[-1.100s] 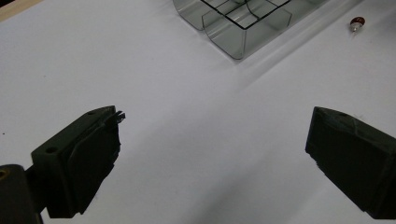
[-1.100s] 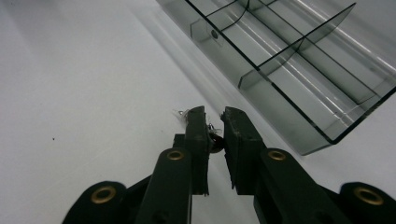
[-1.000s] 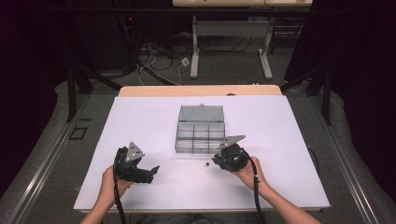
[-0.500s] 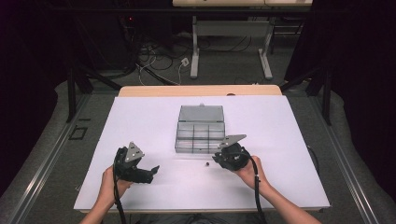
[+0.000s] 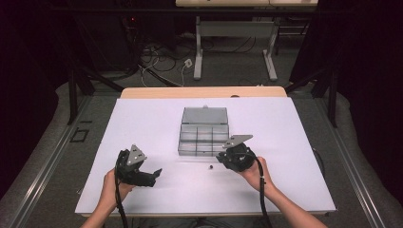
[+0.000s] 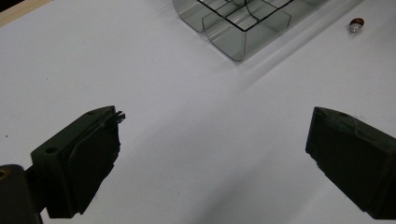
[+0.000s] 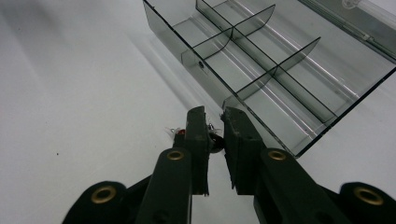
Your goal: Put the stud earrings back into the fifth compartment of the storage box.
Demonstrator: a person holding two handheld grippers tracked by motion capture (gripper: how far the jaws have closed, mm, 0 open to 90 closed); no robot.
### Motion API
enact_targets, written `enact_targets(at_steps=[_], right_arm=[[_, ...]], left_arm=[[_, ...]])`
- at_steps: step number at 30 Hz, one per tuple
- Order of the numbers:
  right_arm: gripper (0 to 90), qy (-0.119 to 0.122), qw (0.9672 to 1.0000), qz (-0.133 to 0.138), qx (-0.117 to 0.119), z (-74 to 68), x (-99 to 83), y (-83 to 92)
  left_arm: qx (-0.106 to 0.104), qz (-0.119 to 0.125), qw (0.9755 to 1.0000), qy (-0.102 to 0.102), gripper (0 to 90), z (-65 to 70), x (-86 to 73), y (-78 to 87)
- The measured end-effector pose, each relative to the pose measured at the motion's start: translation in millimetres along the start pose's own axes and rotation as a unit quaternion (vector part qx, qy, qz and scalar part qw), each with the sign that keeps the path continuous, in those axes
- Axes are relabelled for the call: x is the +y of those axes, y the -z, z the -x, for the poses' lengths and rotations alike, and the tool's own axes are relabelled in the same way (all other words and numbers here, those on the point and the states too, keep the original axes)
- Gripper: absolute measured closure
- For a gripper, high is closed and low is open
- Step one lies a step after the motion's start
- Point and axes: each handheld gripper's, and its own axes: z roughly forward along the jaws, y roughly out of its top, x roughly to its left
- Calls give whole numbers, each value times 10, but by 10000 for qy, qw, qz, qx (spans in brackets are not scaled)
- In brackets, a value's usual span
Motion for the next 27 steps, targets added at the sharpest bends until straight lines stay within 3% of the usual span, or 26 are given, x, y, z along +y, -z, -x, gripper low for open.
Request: enact_targets(at_steps=[27], right_arm=[[805, 43, 9998, 192, -67, 34, 103, 53]], left_arm=[[5, -9, 10000, 8, 29, -7, -6, -19]])
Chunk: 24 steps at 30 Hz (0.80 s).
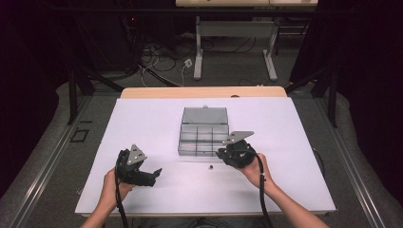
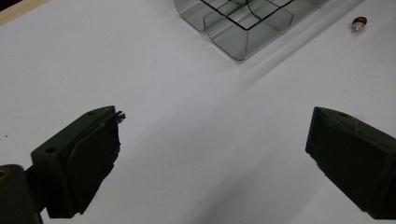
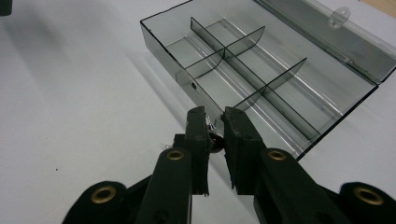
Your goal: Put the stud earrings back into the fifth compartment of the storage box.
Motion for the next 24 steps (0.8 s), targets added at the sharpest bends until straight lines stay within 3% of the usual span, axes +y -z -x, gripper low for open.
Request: enact_targets(at_steps=[18, 24], right_arm=[[805, -7, 9999, 55, 111, 18, 148, -64], [804, 65, 10000, 31, 29, 47, 188, -119]], left_arm=[[40, -37, 10000, 5, 28, 8, 2, -1], [37, -3, 10000, 2, 29, 6, -2, -14]])
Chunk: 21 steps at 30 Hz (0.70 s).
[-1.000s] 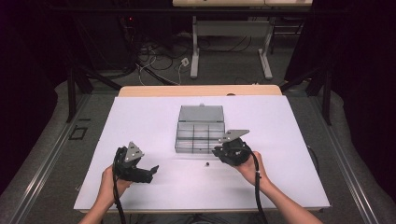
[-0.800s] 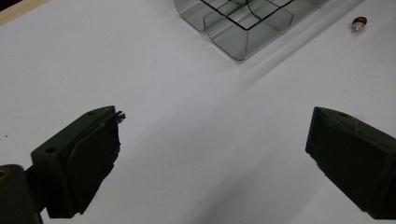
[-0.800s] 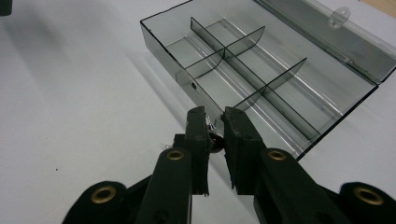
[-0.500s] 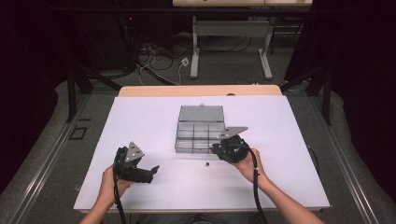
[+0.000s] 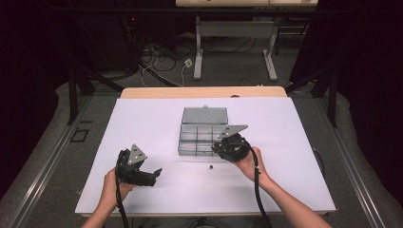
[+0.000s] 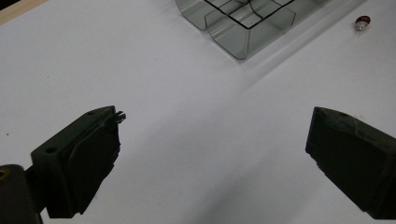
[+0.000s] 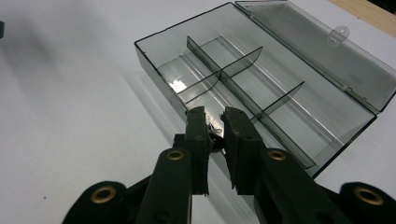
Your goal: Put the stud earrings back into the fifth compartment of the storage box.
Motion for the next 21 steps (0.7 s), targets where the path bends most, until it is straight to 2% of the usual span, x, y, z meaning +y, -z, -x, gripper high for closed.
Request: enact_targets(at_steps=[8, 9, 11, 15, 21], right_arm=[[804, -70, 9999, -8, -82, 79, 74, -77], [804, -64, 10000, -40, -38, 89, 85, -88], [804, -73, 9999, -25, -73, 91, 102, -119], [804, -26, 10000, -32, -78, 90, 137, -161], [804, -81, 9999, -49, -35, 99, 141, -221]], left_arm=[[-8, -33, 10000, 23, 29, -16, -9, 2], [-10, 12, 10000, 65, 29, -9, -7, -1], [1, -11, 10000, 6, 29, -4, -1, 8], [8, 10, 10000, 3, 29, 2, -19, 8], [-1, -20, 10000, 37, 29, -13, -27, 3]])
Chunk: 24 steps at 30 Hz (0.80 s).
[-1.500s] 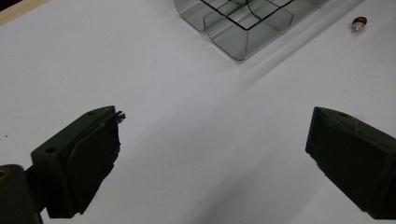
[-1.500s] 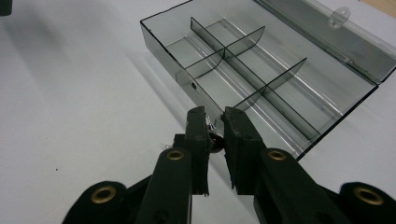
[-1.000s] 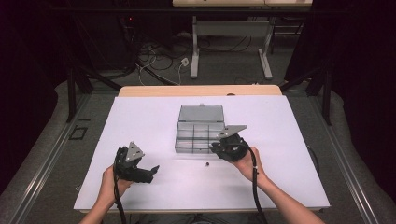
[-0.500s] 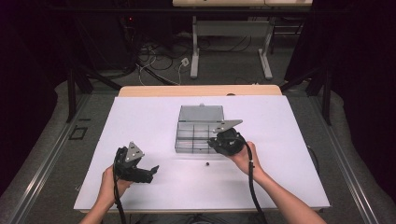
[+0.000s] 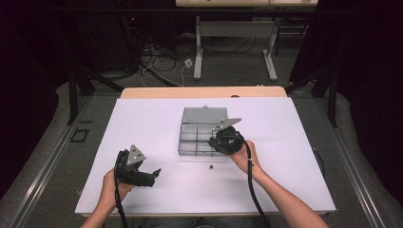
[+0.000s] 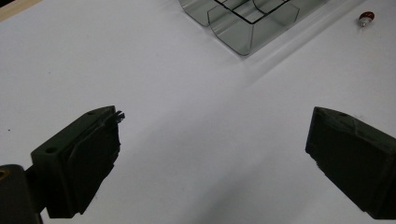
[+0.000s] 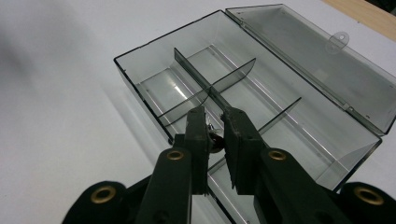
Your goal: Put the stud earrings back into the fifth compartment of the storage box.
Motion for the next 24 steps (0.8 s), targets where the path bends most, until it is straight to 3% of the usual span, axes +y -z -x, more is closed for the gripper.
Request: enact_targets(at_steps=[24], right_arm=[[802, -56, 9999, -131, 40, -40, -32, -130]], left_arm=[[-33, -17, 10000, -82, 29, 2, 6, -27]])
